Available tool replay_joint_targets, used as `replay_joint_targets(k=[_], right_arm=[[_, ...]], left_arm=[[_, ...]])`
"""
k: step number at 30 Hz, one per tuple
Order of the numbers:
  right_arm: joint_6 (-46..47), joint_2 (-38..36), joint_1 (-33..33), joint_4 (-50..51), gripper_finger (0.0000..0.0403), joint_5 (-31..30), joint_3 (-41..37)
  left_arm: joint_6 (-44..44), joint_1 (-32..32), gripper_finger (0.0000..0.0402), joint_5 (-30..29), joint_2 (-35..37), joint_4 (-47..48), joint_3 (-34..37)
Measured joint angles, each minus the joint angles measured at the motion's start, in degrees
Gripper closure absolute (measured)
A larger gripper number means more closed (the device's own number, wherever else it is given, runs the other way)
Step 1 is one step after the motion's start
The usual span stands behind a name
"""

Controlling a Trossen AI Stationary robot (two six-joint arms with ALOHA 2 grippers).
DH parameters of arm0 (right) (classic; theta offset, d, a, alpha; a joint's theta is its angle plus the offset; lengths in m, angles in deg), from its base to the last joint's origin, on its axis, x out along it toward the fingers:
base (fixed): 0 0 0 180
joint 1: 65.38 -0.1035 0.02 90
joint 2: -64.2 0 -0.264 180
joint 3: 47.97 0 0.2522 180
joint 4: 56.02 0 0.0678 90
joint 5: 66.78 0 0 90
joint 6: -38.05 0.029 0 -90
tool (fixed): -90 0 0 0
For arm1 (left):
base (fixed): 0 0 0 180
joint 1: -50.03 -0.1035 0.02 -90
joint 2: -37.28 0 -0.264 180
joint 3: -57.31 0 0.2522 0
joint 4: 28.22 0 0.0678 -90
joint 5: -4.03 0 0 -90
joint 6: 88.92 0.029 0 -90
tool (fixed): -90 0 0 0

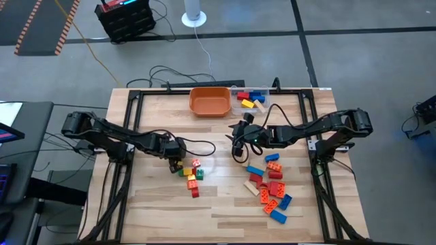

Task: Sort blocks by size
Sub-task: Put the blue small game piece into the orange bin

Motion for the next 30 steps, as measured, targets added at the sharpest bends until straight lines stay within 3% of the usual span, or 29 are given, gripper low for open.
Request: replay_joint_targets(k=[5, 12, 17, 25, 30], right_arm=[[0.2, 0.0, -0.6, 0.2, 0.0186, 0.0, 0.0], [4.6, 0.0, -4.9, 4.7, 0.0186, -0.3, 0.0], [4.5, 0.0, -7.8, 4.1, 0.0186, -3.8, 0.0], [6.3, 0.0, -7.9, -8.1, 0.0186, -4.1, -6.8], [4.4, 0.0, -7.8, -12.8, 0.0186, -4.1, -8.9]], left_arm=[[3.8, -1.8, 0.0279, 1.5, 0.1, -0.5, 0.0], [9.5, -5.7, 0.0265, 3.0, 0.4, -0.1, -0.3], [15.4, -9.6, 0.0263, 4.4, 0.5, 0.0, -4.4], [26.6, -17.8, 0.0263, 4.2, 0.4, -1.4, -12.0], [32.9, -23.4, 0.0263, 4.3, 0.1, -12.2, -14.6]])
